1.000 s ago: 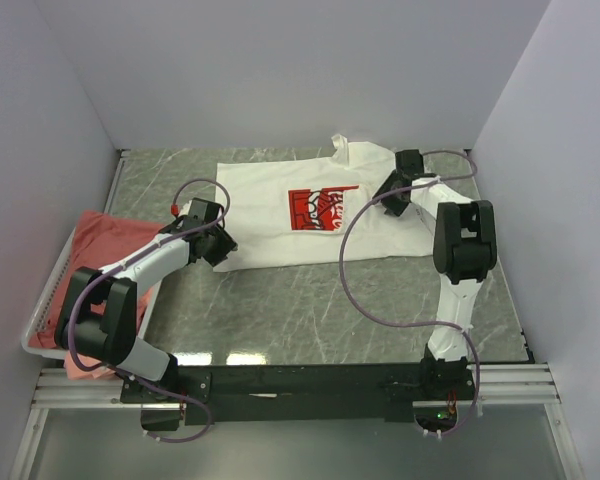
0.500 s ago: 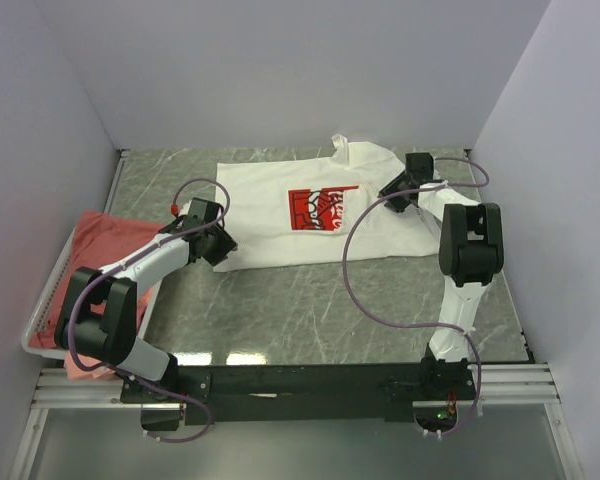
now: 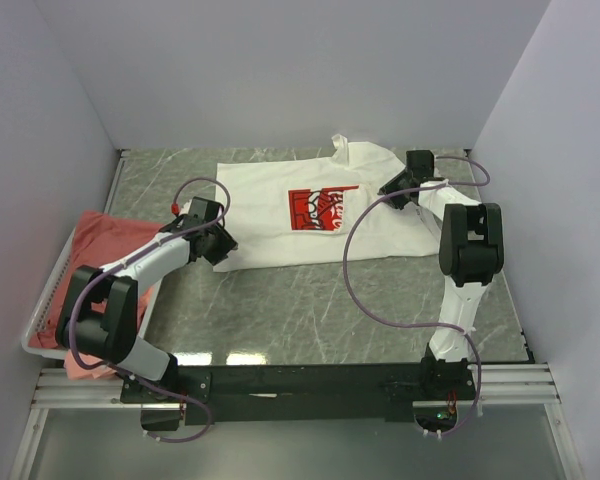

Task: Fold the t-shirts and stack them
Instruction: Fold the tshirt

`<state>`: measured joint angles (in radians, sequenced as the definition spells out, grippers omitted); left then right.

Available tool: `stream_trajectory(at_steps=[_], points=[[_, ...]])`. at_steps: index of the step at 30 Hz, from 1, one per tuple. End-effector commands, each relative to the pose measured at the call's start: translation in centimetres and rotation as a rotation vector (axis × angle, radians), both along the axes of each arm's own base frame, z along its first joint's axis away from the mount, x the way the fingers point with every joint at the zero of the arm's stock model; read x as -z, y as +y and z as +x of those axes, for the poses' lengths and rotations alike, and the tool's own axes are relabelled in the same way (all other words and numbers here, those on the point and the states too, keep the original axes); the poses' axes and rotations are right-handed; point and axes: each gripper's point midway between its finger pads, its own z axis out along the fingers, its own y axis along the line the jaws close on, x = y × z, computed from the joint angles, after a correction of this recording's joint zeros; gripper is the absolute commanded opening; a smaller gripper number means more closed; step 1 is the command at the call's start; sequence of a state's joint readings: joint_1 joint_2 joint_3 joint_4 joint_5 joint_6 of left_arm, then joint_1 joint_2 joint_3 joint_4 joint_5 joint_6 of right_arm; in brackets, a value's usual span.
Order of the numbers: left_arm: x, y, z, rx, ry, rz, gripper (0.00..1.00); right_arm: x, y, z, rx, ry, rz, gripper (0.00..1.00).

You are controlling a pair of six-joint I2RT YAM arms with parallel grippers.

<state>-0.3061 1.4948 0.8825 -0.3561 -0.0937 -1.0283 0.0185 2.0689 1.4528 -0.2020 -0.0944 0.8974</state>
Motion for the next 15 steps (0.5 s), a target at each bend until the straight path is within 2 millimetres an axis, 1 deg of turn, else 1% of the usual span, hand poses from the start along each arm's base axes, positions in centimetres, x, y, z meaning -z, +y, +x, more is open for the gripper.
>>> stream_trajectory(at_steps=[1,4,8,15], points=[[-1.3,-0.3,1.5,0.016,-0.049,-0.002,0.43,-0.8,-0.8,0.5,0.032,-0.024,-0.002,0.37],[-1.3,-0.3,1.5,0.018,-0.048,-0.005,0.43,0.0,-0.8,0.2,0.031,-0.004,-0.002,0.36],[-1.4,-0.4,1.6,0.017,-0.050,-0.004,0.43,0.4,-0.8,0.2,0.032,0.004,0.000,0.36],[-1.2,-0.4,1.6,0.017,-0.044,-0.002,0.43,1.4,-0.9,-0.6,0.036,0.027,-0.001,0.36]])
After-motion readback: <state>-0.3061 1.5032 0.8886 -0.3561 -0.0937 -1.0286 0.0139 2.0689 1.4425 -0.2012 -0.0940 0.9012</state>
